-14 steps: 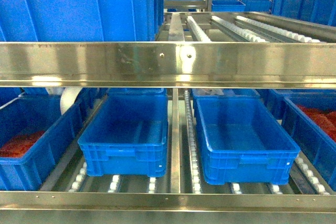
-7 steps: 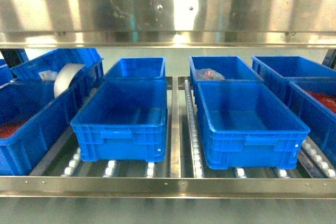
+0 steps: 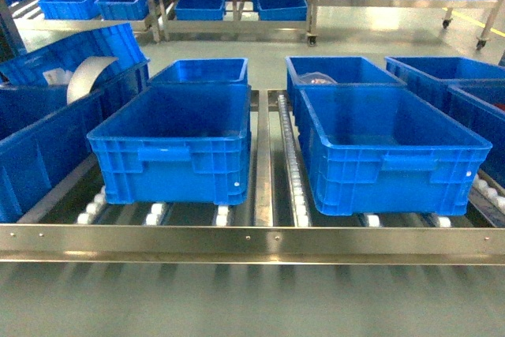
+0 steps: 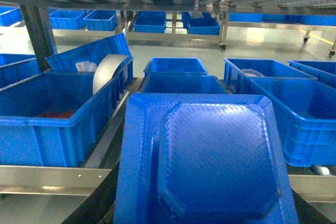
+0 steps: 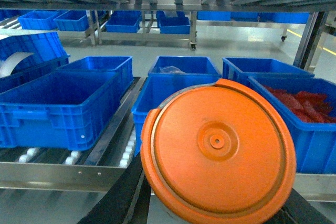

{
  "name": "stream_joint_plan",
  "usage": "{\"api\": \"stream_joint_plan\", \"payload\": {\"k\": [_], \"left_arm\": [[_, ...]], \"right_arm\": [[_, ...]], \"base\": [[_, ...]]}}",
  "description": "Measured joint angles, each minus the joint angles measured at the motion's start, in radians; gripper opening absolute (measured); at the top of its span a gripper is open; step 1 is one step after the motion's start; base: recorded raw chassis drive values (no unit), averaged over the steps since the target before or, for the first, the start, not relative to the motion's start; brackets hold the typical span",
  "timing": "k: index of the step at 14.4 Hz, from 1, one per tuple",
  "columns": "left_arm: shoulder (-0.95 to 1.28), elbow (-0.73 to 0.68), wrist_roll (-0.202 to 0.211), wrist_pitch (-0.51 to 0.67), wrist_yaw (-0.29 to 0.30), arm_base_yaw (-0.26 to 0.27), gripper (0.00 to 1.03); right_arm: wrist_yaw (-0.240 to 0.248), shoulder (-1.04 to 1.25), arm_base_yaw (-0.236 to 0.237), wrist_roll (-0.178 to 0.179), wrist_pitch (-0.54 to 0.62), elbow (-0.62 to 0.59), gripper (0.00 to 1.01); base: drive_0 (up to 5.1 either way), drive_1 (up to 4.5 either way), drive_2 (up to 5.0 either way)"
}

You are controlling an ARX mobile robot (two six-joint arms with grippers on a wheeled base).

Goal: Sort blue parts and orange caps into right shelf containers

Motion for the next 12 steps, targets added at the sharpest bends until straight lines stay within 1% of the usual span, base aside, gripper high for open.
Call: {"api": "stream_joint_plan", "payload": {"k": [12], "left_arm": [[0.0, 0.0, 0.0, -0.001, 0.001, 0.0, 0.43]], "right_arm": [[0.0, 0.0, 0.0, 0.0, -0.003, 0.0, 0.42]], "base": [[0.0, 0.0, 0.0]]}}
